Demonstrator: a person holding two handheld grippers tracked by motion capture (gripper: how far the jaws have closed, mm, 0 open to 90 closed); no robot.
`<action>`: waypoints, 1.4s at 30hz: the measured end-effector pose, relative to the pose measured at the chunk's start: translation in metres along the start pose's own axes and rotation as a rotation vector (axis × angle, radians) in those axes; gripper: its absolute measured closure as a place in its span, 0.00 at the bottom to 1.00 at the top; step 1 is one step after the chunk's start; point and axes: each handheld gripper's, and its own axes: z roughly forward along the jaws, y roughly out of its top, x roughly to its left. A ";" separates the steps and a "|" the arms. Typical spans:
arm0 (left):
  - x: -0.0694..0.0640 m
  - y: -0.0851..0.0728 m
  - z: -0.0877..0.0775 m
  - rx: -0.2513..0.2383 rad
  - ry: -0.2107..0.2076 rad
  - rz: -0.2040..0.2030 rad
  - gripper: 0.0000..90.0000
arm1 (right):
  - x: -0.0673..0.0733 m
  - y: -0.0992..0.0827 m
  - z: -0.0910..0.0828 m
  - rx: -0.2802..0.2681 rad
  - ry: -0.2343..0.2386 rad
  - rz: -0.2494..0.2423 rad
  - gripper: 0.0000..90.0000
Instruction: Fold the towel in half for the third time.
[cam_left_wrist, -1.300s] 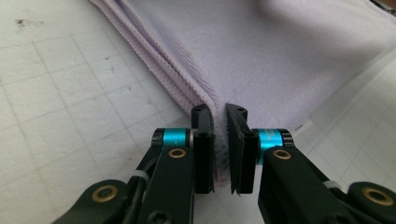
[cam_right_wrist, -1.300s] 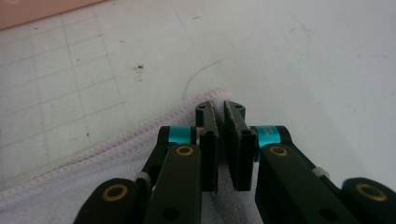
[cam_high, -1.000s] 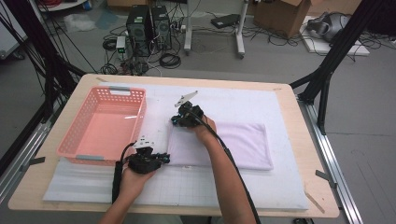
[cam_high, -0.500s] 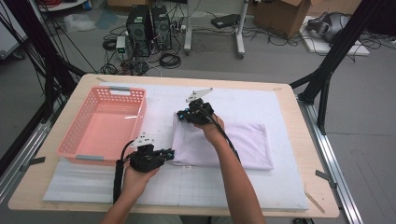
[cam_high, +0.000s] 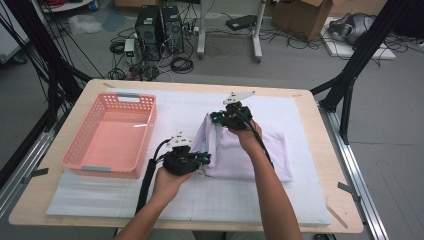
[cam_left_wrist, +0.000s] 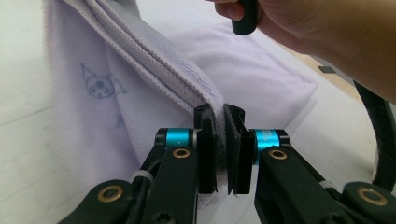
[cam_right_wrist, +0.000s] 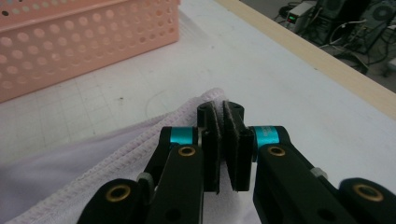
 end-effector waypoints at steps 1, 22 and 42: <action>-0.002 0.002 0.004 0.003 -0.005 0.005 0.93 | -0.002 -0.002 -0.004 0.003 -0.005 0.007 0.95; -0.038 0.010 0.072 0.044 -0.050 0.020 0.92 | -0.040 -0.054 -0.067 -0.003 -0.117 0.081 0.95; 0.013 -0.017 0.003 -0.090 0.113 0.089 0.42 | -0.065 -0.100 -0.100 0.050 -0.237 0.117 0.95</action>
